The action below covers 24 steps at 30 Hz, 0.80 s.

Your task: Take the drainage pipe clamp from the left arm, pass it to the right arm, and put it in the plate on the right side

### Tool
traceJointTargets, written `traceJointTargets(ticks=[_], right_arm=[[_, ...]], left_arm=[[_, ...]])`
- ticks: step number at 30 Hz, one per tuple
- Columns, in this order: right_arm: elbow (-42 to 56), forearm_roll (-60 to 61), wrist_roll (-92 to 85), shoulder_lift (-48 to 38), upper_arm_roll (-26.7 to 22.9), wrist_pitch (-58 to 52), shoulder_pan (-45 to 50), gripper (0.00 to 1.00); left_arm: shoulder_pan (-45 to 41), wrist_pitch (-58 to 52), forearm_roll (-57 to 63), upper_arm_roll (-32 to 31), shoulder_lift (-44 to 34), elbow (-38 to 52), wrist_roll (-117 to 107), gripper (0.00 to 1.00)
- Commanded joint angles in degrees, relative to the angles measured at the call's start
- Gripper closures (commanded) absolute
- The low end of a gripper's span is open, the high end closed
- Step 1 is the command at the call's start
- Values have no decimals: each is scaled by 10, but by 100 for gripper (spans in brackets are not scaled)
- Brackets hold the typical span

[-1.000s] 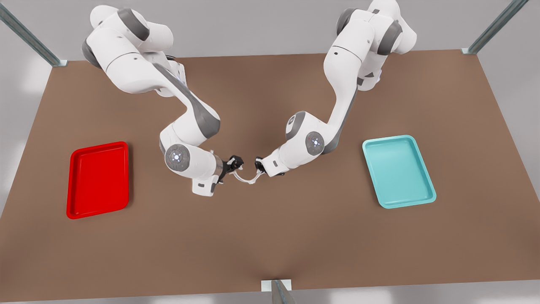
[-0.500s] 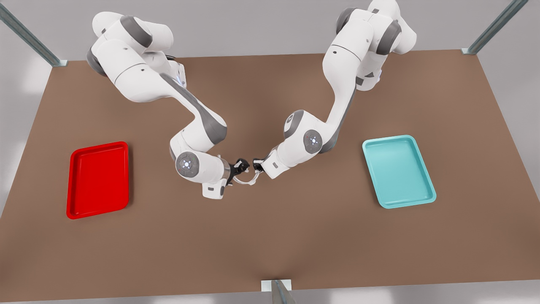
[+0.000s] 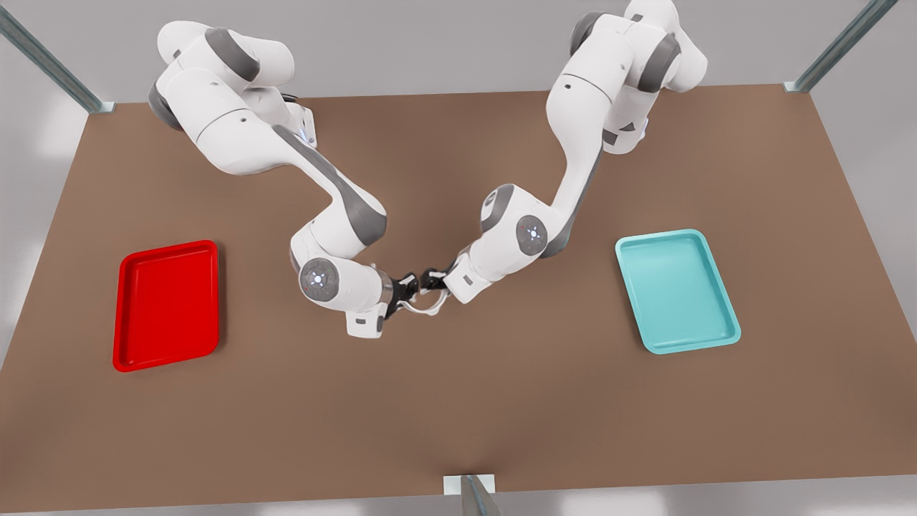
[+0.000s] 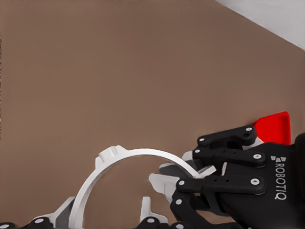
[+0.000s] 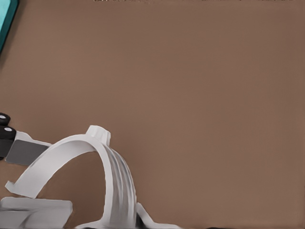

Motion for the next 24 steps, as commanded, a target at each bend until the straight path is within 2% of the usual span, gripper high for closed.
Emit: traceJointTargets(ticks=[1,7,10,16,18,21,23,24], right_arm=[[1,-5,2,-2,0,1,0,72],[2,-5,5,-3,0,0,-2,72],[2,-5,5,-8,0,-3,-9,78],[-29,-5,2,-60,1,-17,-69,79],[-61,-5,1,-90,2,-16,-100,79],[-124,-5,0,-147,6,-15,-152,79],[-159,-5,-1,-182,8,-15,-188,79],[-177,-5,-2,-192,29,-16,-230,79]], left_arm=[[8,8,21,7,-4,1,-41,0],[71,-50,141,14,-37,7,-41,0],[100,-103,156,12,-47,16,-18,0],[140,-168,157,14,-59,24,61,0],[140,-214,160,59,-67,24,98,0],[140,-271,250,108,-87,24,153,0],[139,-304,250,177,-111,24,219,0],[139,-308,252,197,-120,24,223,0]])
